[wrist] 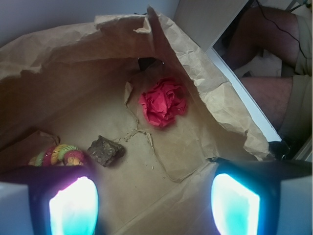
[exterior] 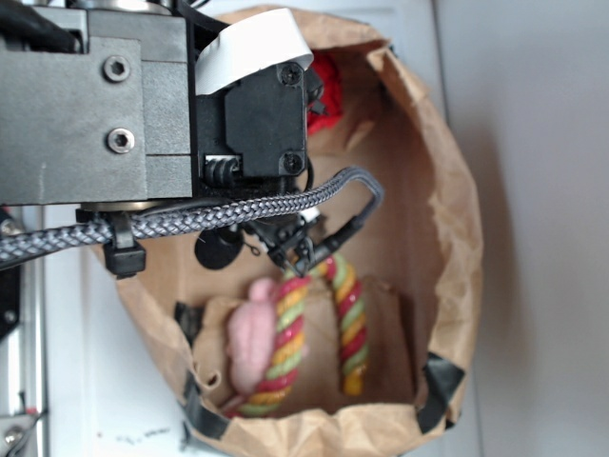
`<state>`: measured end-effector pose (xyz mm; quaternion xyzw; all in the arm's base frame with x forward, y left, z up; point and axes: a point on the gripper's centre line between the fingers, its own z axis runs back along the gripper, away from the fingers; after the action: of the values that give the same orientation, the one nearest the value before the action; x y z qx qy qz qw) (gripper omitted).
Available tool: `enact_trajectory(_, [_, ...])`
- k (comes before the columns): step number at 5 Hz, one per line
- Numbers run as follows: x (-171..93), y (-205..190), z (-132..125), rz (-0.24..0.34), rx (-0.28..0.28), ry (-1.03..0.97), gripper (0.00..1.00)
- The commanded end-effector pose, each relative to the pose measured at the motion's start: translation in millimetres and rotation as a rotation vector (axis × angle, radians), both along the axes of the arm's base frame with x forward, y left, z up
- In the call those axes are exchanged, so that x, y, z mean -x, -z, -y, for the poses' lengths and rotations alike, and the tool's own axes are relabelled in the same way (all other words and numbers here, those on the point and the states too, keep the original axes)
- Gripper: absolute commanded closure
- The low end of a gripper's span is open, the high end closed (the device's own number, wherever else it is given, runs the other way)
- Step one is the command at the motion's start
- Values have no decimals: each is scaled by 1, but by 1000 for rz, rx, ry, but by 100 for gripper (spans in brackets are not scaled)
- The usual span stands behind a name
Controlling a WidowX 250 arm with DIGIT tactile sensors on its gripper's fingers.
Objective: Grab the red paper.
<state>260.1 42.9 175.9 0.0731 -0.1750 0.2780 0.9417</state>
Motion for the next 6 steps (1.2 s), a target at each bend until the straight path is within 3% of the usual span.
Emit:
enact_trajectory(1, [-3, -20, -5, 56, -4, -6, 0])
enact_trajectory(2, [-6, -3, -7, 76, 56, -73, 0])
enact_trajectory(3, [-18, 16, 1, 59, 82, -48, 0])
enact_trajectory(5, [-18, 31, 1, 99, 146, -172, 0])
enact_trajectory(6, [-23, 41, -20, 123, 153, -211, 0])
